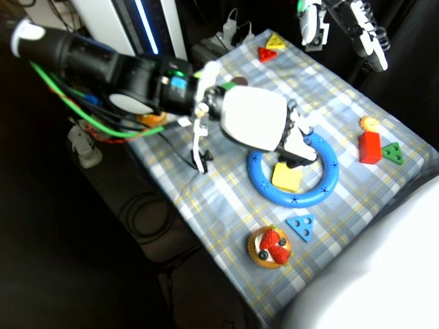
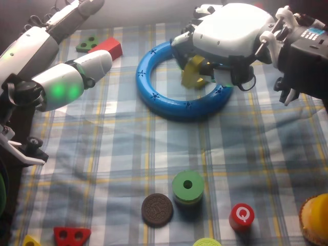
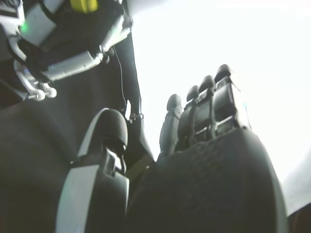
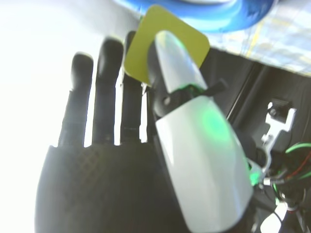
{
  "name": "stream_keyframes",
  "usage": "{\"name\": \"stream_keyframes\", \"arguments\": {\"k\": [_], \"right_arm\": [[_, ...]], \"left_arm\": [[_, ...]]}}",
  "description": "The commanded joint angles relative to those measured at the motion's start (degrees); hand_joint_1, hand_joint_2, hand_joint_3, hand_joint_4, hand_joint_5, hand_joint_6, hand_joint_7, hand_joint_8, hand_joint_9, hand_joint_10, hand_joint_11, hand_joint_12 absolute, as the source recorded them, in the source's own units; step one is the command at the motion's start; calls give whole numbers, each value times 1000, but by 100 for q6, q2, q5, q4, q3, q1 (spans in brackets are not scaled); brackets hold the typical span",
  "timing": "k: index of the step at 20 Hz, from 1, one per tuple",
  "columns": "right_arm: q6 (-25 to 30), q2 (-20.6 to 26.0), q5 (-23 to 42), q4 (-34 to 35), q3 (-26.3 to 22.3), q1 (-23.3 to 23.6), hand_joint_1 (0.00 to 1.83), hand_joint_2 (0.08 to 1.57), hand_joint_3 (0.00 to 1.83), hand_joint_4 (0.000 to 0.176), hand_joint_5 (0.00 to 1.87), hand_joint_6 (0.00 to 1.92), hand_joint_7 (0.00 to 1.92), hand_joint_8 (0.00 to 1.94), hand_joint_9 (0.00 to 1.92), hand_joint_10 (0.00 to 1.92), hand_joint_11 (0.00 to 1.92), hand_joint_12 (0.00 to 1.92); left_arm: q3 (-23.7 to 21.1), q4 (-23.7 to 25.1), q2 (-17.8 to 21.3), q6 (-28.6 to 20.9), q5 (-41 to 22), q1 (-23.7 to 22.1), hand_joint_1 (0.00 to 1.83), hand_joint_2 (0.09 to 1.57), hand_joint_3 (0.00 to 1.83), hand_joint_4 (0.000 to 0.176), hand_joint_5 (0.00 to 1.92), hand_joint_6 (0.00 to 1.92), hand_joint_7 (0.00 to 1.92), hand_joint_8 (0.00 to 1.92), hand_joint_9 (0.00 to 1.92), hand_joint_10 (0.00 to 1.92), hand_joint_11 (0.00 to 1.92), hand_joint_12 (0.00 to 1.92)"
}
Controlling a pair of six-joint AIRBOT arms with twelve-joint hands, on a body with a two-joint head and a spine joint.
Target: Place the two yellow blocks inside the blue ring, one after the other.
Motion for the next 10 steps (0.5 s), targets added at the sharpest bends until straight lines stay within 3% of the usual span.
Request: {"name": "stream_keyframes", "arguments": {"k": [1, 2, 4, 5, 6, 7, 8, 9, 10], "right_arm": [[-10, -3, 609, -59, 8, 129, 904, 1232, 0, 6, 115, 58, 286, 87, 227, 324, 0, 1149], [-10, -2, 612, -58, -19, 129, 864, 1231, 0, 7, 74, 14, 207, 17, 197, 140, 0, 959], [-10, 41, 682, -57, -122, 156, 812, 1233, 1, 3, 34, 2, 119, 3, 136, 72, 0, 920], [-9, 87, 770, -57, -233, 156, 701, 1264, 4, 17, 0, 0, 90, 3, 136, 39, 0, 816], [-9, 190, 857, -56, -333, 156, 655, 1298, 6, 25, 0, 0, 49, 0, 106, 21, 0, 687], [-9, 372, 1021, -57, -514, 156, 655, 1298, 6, 25, 0, 0, 49, 0, 106, 21, 0, 687], [-9, 555, 1191, -60, -692, 156, 625, 1312, 6, 22, 0, 0, 9, 0, 40, 38, 0, 486], [-9, 796, 1386, -60, -897, 116, 565, 1323, 1, 1, 0, 0, 0, 0, 15, 16, 0, 317], [-7, 1068, 1627, -60, -1122, 18, 565, 1323, 1, 1, 0, 0, 0, 0, 15, 16, 0, 317]], "left_arm": [[24, 133, -20, -57, -717, -36, 472, 1390, 3, 53, 112, 0, 0, 0, 0, 0, 0, 0], [24, 133, -20, -60, -719, -36, 492, 1387, 0, 48, 122, 4, 8, 2, 0, 0, 0, 0], [23, 137, -20, -67, -718, -36, 484, 1388, 1, 48, 122, 3, 4, 0, 0, 0, 0, 0], [20, 143, -17, -74, -716, -36, 452, 1392, 2, 58, 111, 0, 0, 0, 0, 0, 0, 0], [19, 147, -17, -83, -716, -36, 462, 1389, 0, 56, 114, 2, 0, 0, 0, 0, 0, 0], [18, 154, -15, -96, -717, -36, 462, 1389, 0, 56, 114, 2, 0, 0, 0, 0, 0, 0], [16, 163, -13, -104, -715, -35, 481, 1388, 0, 60, 114, 1, 0, 0, 0, 0, 0, 0], [11, 171, -11, -106, -713, -34, 473, 1390, 0, 55, 114, 1, 2, 1, 0, 0, 0, 0], [6, 182, -6, -108, -713, -31, 473, 1390, 0, 55, 114, 1, 2, 1, 0, 0, 0, 0]]}}
